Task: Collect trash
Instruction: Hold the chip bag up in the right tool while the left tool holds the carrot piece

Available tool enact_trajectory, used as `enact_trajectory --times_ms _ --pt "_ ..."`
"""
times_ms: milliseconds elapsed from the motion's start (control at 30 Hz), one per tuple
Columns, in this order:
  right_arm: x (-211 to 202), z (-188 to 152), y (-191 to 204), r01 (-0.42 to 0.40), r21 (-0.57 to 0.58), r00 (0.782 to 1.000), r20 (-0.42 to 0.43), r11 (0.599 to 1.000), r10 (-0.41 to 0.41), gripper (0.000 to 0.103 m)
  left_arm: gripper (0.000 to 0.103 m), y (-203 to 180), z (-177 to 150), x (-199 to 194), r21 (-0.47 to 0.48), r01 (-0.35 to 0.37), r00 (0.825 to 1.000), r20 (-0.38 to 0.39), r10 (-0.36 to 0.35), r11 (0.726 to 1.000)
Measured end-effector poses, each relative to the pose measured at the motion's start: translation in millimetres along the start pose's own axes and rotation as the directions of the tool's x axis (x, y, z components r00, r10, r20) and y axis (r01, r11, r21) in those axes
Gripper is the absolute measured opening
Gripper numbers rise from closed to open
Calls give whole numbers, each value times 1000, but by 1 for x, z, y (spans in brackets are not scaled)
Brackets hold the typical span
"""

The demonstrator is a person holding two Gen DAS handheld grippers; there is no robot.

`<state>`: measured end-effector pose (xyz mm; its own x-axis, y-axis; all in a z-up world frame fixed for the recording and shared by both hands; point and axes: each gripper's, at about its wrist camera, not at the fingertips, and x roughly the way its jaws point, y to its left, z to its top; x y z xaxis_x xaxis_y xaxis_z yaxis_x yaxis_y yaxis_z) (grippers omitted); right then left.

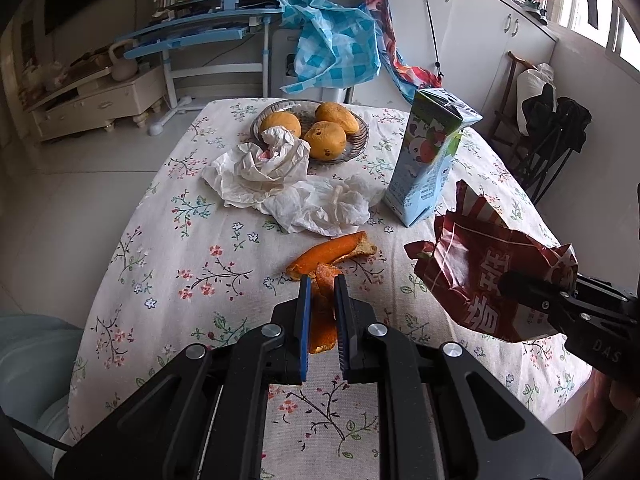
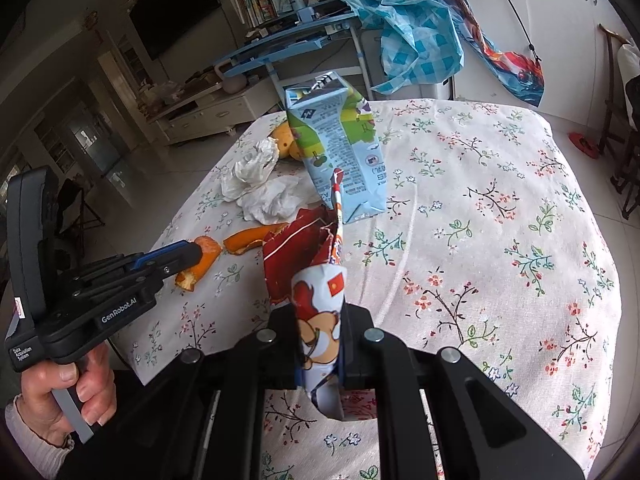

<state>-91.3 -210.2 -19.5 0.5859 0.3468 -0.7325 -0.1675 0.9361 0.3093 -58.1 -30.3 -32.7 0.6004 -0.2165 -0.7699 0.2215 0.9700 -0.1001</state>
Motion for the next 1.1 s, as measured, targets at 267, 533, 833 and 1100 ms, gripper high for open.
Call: enact_trajectory --times_ms 267,533,833,1100 --pt "-2 -1 1 -1 -15 1000 4 1000 1 12 12 -6 -2 -2 22 -1 1000 9 0 1000" --pt "-6 -1 5 -6 -33 1000 8 999 7 12 11 -12 -5 -8 52 -10 1000 29 9 999" --pt "-10 -2 12 -20 -67 1000 6 998 20 12 11 -18 -5 -14 77 -15 999 45 12 997" --pt "-16 -3 14 -38 -72 999 8 997 38 12 11 -19 -8 -18 77 -10 999 47 6 997"
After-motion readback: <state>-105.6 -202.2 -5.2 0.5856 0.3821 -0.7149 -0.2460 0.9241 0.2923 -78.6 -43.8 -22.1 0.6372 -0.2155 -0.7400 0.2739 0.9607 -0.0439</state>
